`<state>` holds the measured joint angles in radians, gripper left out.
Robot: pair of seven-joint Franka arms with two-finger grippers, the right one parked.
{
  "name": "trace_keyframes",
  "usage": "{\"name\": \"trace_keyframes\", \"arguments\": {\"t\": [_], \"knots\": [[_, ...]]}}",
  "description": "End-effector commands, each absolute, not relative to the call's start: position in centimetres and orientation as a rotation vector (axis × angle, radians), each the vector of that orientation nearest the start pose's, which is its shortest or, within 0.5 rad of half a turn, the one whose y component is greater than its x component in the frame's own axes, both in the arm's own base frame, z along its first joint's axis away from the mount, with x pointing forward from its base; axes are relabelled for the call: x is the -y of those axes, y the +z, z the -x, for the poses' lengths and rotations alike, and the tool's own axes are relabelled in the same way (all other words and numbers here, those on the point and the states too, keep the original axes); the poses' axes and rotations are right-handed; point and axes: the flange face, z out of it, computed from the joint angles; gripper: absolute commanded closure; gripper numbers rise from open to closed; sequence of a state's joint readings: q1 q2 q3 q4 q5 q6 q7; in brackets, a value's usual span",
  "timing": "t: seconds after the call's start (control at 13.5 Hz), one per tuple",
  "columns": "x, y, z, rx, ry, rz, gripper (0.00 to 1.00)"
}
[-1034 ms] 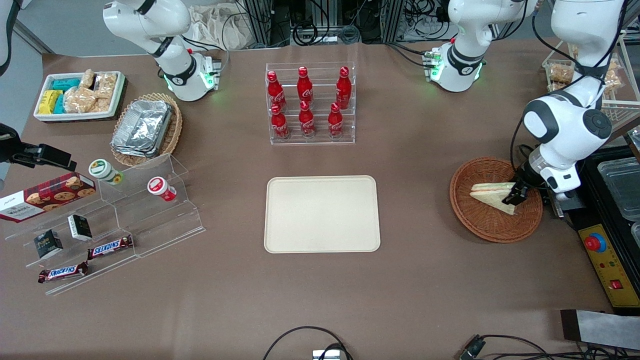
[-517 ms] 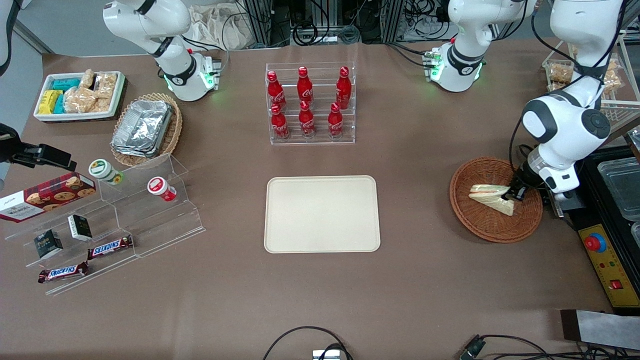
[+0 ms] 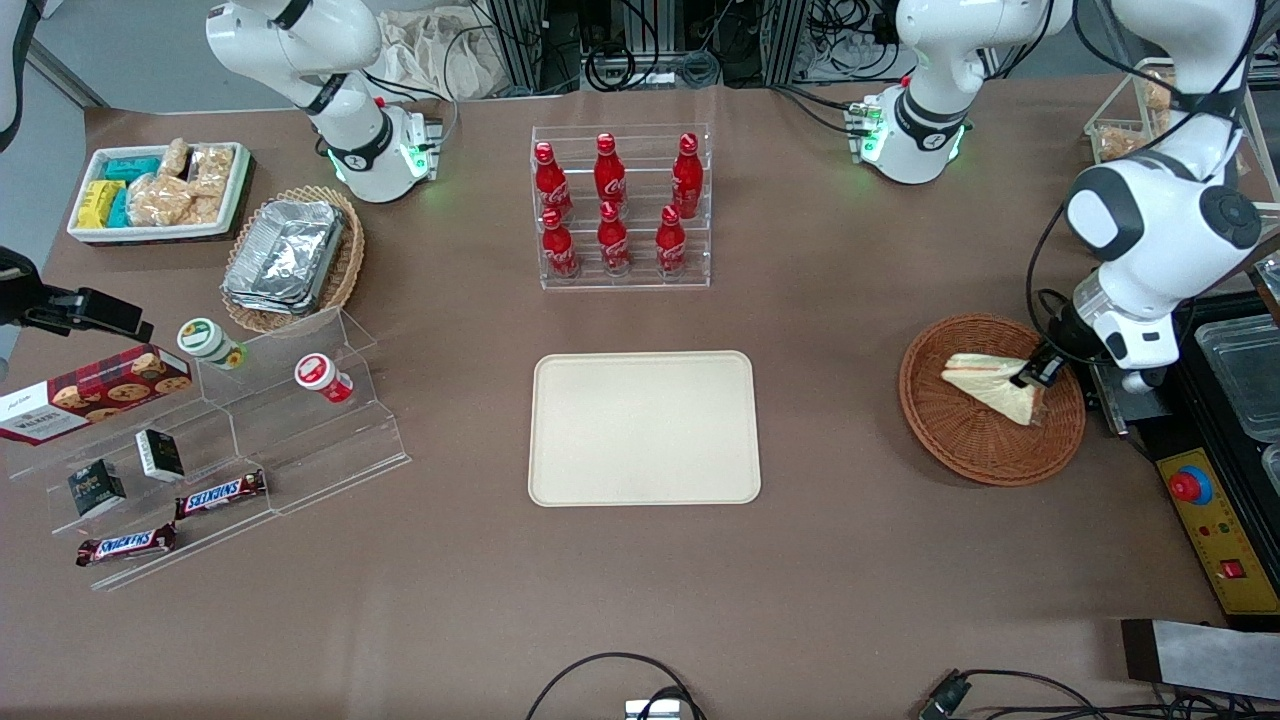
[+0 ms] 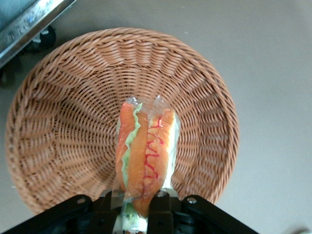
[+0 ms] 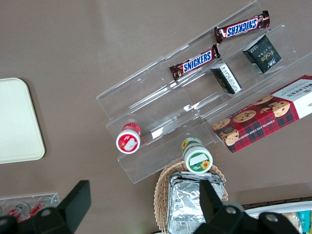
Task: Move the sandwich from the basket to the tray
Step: 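Close the left gripper on the wrapped sandwich, then lift the sandwich out of the basket with the left gripper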
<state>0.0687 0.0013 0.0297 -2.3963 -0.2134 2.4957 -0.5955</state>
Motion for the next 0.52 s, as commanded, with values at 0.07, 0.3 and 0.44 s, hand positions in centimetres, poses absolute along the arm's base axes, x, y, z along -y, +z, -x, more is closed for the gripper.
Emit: {"name": "trace_keyframes", "arguments": {"t": [0.07, 0.3, 0.44], "knots": [[-2.4, 37.2, -50.0, 1.005, -0.082, 3.033, 1.00], [1.5, 40.5, -51.2, 0.847, -0.072, 3.054, 1.00], [4.8, 43.0, -52.0, 0.749, -0.086, 3.079, 1.00]]}}
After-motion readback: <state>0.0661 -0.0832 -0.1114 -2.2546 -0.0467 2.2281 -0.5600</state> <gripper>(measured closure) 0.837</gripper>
